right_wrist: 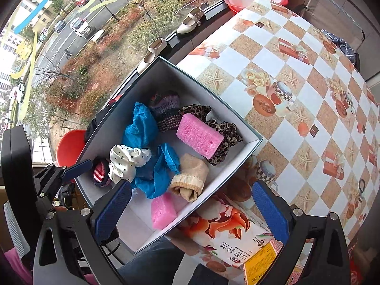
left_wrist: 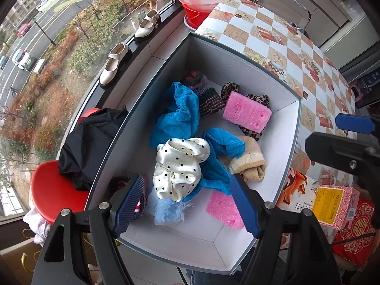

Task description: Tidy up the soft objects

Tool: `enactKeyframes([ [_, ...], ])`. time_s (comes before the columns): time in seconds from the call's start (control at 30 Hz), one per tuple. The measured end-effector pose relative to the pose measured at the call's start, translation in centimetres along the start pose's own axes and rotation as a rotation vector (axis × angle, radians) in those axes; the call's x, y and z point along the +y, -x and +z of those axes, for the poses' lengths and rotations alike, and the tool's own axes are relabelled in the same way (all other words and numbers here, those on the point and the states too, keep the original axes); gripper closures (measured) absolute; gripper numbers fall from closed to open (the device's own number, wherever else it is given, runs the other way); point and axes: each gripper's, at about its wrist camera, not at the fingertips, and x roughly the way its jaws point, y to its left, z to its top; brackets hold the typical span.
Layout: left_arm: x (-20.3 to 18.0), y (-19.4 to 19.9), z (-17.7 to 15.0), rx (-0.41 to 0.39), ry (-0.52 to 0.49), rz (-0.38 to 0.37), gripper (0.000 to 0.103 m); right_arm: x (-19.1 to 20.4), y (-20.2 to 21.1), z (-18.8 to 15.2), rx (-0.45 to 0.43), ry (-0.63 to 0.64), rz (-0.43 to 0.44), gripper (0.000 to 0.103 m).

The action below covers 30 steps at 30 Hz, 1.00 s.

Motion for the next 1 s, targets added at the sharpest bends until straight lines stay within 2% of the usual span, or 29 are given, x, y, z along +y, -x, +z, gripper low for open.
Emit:
enactKeyframes([
  [0.47, -0.22, 0.23, -0.18, 0.002, -0.015, 0.045, 0.025, 0.29, 0.05, -0.6, 0.005, -0.005, 0.005, 0.001],
  [1.0, 0.13, 0.17, -0.66, 0.005, -0.012, 0.055, 0.025, 0.45, 0.03, -0.67, 0.006, -0.005, 0.004, 0.001],
])
